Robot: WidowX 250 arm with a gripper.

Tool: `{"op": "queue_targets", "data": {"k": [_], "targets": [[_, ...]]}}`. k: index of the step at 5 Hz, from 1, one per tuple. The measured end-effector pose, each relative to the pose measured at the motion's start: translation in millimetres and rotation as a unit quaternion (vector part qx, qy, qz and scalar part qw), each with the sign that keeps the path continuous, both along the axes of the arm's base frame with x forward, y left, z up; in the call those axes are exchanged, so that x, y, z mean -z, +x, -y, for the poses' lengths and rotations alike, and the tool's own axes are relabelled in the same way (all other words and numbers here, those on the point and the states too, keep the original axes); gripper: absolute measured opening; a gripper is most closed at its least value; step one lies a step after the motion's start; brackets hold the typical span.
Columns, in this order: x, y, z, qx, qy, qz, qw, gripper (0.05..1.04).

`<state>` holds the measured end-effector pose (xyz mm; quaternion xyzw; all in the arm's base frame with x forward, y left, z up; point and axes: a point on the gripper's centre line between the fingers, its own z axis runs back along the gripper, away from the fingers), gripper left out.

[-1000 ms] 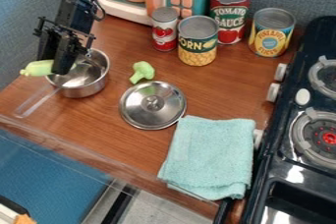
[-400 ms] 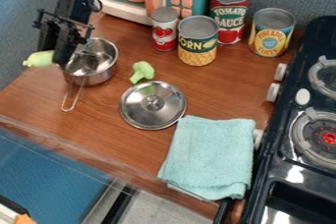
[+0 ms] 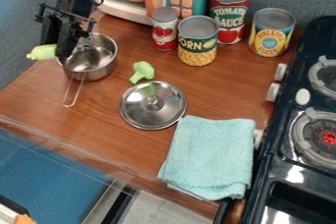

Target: Moved the green spoon from the right side of the silver lid to the left side

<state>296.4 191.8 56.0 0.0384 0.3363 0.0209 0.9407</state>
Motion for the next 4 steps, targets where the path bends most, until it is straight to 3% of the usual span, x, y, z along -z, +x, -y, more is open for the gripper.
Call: {"op": "queue_targets", "data": {"k": [4], "targets": [[9.7,11,-31,-0.071,0.014,0.009,0.9973,0.379]]}}
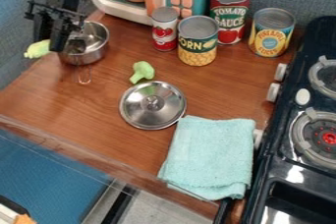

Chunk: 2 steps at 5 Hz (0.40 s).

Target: Moved the green spoon from the right side of the silver lid to the left side

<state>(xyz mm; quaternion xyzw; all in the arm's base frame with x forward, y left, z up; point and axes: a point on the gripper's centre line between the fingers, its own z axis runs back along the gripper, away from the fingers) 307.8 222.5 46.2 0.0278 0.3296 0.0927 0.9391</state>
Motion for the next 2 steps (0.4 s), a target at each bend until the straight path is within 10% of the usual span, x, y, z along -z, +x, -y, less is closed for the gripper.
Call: {"op": "queue_targets", "data": {"k": [2], "targets": [[0.7,8.0,-2.3,-0.015,-0.003,0.018,0.9997,0.379]]}}
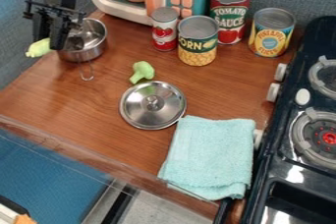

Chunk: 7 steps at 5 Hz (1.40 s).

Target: Moved the green spoon from the right side of the silver lid to the left side

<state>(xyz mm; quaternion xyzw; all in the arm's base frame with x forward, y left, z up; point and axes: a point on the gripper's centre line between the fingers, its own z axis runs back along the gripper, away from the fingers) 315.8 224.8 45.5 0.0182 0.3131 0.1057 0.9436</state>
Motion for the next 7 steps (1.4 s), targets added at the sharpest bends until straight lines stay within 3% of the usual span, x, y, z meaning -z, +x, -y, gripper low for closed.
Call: {"op": "queue_targets", "data": {"k": [2,7], "targets": [[1.3,17,22,0.031,-0.023,0.014,0.9992,0.379],[3.7,32,41,0.057,-0.053,0.033,0.9964,0.379]]}}
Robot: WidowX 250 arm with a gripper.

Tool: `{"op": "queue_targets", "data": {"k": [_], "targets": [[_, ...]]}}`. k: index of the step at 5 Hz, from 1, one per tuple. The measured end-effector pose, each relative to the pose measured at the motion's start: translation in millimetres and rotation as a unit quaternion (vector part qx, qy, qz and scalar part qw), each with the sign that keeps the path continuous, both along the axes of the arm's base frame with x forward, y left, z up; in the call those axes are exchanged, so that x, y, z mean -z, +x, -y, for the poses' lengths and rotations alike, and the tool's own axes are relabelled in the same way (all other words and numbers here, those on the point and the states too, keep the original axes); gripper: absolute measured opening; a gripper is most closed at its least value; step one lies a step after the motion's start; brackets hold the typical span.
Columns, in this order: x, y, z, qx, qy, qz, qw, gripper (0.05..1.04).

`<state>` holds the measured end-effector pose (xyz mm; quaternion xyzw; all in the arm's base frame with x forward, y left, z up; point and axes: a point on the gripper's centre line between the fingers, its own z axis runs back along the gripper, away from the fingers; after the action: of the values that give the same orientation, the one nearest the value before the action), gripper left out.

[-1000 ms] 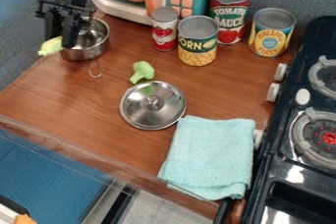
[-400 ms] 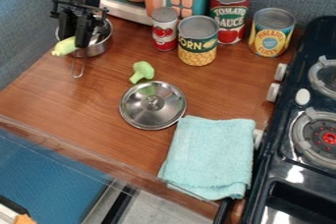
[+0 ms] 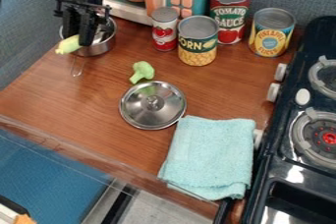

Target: Moved the green spoon from the right side of the silver lid to the left side

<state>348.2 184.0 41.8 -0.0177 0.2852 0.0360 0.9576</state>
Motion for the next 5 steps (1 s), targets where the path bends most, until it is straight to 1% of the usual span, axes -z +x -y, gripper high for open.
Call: {"op": "queue_targets", "data": {"k": [2,3,4,5], "targets": [[0.4,8,8,0.007,-0.006,0.005,0.9999,0.379],[1.8,6,9,0.008,-0.008,0.005,0.9999,0.379],[-2.4,2,15,0.01,-0.021,0.008,0.9997,0.379],[-14.3,3,18,0.015,-0.029,0.025,0.9991,0.379]]}}
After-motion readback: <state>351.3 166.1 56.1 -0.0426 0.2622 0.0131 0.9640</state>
